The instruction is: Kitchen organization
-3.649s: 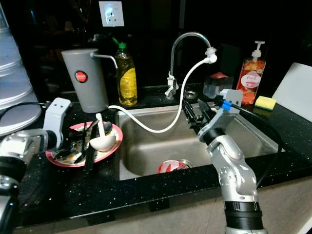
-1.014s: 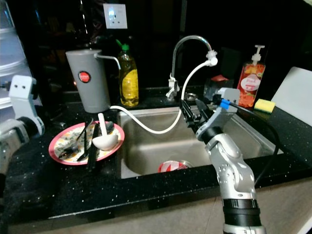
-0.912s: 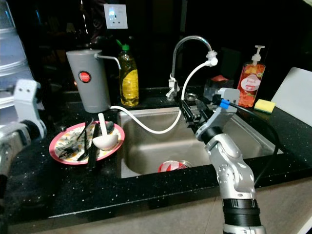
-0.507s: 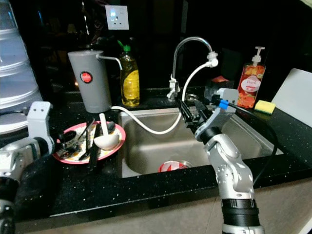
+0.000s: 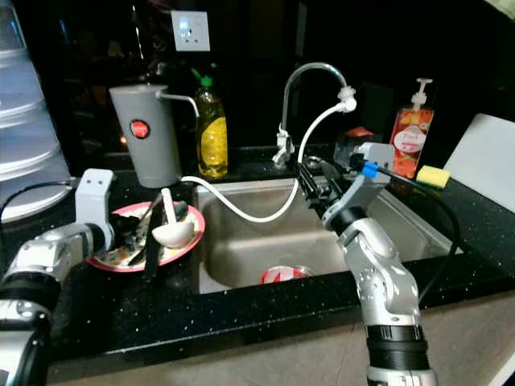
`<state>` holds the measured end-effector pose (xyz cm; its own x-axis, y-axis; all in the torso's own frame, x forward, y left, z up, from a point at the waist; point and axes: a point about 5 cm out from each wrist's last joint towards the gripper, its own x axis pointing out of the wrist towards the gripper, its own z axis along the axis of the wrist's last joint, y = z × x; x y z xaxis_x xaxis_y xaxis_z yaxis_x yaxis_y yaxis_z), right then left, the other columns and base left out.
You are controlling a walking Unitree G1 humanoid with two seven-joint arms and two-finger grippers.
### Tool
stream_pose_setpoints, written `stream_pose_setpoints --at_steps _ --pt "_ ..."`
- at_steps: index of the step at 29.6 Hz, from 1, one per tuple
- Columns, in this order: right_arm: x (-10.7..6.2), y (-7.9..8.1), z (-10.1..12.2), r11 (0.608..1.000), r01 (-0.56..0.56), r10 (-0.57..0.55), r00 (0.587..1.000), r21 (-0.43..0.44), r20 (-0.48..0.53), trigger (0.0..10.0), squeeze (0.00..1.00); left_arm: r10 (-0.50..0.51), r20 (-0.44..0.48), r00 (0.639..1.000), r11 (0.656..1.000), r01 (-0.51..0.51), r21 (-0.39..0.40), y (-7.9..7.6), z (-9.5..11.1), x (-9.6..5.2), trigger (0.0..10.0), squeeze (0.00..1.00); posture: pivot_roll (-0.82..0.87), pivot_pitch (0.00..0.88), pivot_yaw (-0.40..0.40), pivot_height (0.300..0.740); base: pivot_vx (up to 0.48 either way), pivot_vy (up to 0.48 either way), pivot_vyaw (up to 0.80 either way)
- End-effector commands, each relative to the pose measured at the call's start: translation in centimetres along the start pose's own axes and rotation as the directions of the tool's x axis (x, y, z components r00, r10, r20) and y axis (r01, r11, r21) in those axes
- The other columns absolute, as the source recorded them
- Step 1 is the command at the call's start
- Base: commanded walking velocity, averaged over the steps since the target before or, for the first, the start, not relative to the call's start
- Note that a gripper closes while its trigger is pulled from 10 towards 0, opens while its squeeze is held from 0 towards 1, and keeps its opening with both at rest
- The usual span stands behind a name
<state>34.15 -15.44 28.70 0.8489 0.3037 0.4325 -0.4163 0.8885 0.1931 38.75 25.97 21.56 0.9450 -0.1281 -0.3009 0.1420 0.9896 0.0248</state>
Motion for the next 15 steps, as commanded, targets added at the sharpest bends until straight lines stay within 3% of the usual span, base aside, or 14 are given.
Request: stream_pose_setpoints --at_steps 1,4,7,8,14,15 --pt "-0.2 -0.3 0.4 1.0 0.017 -0.017 1.0 -0.014 0.017 10.0 0.0 0.013 -0.073 0.997 1.0 -0.012 0.017 0.1 -1.6 0.2 0.0 0.0 -0.06 0.001 -0.028 0.74 0.0 0.0 0.0" --pt "-0.3 -0.4 0.4 1.0 0.024 -0.024 1.0 -0.015 0.018 10.0 0.0 0.024 -0.057 0.998 1.0 -0.023 0.015 0.4 -1.4 0.1 0.0 0.0 -0.07 0.008 -0.03 0.74 0.0 0.0 0.0" --pt "-0.4 -0.4 0.3 1.0 0.023 -0.023 1.0 -0.015 0.013 10.0 0.0 0.031 0.027 0.999 0.999 -0.031 -0.013 0.6 0.2 -0.3 0.0 0.0 -0.06 0.0 -0.03 0.74 0.0 0.0 0.0" --pt "-0.4 -0.4 0.3 1.0 0.022 -0.022 1.0 -0.014 0.014 10.0 0.0 0.026 0.069 0.997 1.0 -0.025 -0.018 0.6 0.9 -0.5 10.0 0.0 -0.06 0.0 -0.03 0.74 0.0 0.0 0.0" --pt "-0.2 -0.4 0.3 1.0 0.018 -0.018 1.0 -0.009 0.015 10.0 0.0 0.034 0.172 0.984 0.999 -0.033 -0.01 0.4 3.5 -1.5 10.0 0.0 -0.05 0.006 -0.046 0.74 0.0 0.0 0.0" --pt "0.0 -0.2 0.3 1.0 0.007 -0.007 1.0 -0.009 0.011 10.0 0.0 0.007 0.241 0.971 1.0 -0.004 -0.014 0.1 5.1 -2.4 10.0 0.0 -0.05 0.013 -0.04 0.74 0.0 0.0 0.0"
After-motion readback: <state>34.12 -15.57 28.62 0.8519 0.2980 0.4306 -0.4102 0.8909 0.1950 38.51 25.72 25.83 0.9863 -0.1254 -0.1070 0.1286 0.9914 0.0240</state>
